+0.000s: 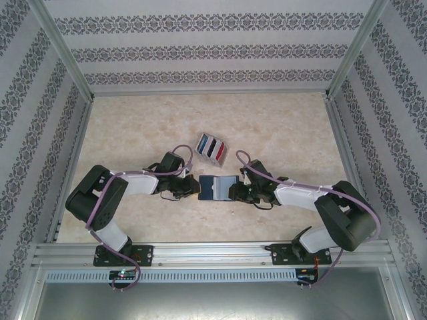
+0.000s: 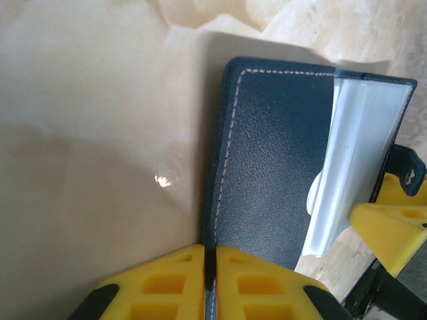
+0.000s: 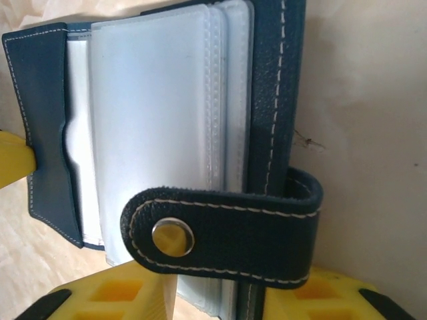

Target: Put the credit cards into the card holder

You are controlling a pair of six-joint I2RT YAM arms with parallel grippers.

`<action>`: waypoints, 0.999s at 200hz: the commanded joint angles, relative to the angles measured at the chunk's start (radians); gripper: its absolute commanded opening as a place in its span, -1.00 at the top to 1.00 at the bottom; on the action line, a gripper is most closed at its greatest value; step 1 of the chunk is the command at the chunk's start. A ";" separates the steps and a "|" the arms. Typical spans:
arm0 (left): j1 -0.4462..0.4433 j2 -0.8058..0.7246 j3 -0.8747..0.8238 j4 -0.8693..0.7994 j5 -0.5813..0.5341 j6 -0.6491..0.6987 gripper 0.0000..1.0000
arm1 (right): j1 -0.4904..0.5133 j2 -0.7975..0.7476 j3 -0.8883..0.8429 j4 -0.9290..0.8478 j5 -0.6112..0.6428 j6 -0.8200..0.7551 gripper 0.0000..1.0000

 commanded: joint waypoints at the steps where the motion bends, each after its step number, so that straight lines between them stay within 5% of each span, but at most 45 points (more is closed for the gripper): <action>1: -0.003 0.000 -0.009 0.014 0.004 0.028 0.59 | 0.059 0.085 -0.012 0.145 0.014 -0.010 0.35; 24: 0.000 -0.023 0.013 -0.020 0.007 0.056 0.58 | 0.060 0.030 -0.006 0.148 -0.008 -0.015 0.31; 54: 0.000 -0.002 0.031 -0.033 0.014 0.070 1.00 | 0.053 -0.033 -0.011 0.163 -0.023 -0.011 0.25; 143: -0.001 -0.004 0.038 -0.081 -0.031 0.077 1.00 | -0.012 -0.200 -0.120 0.221 -0.045 0.035 0.28; 171: -0.001 -0.008 0.033 -0.083 -0.032 0.071 1.00 | -0.030 -0.228 -0.150 0.220 -0.041 0.043 0.55; 200: 0.001 -0.007 0.027 -0.071 -0.031 0.068 1.00 | -0.029 -0.210 -0.161 0.236 -0.054 0.044 0.59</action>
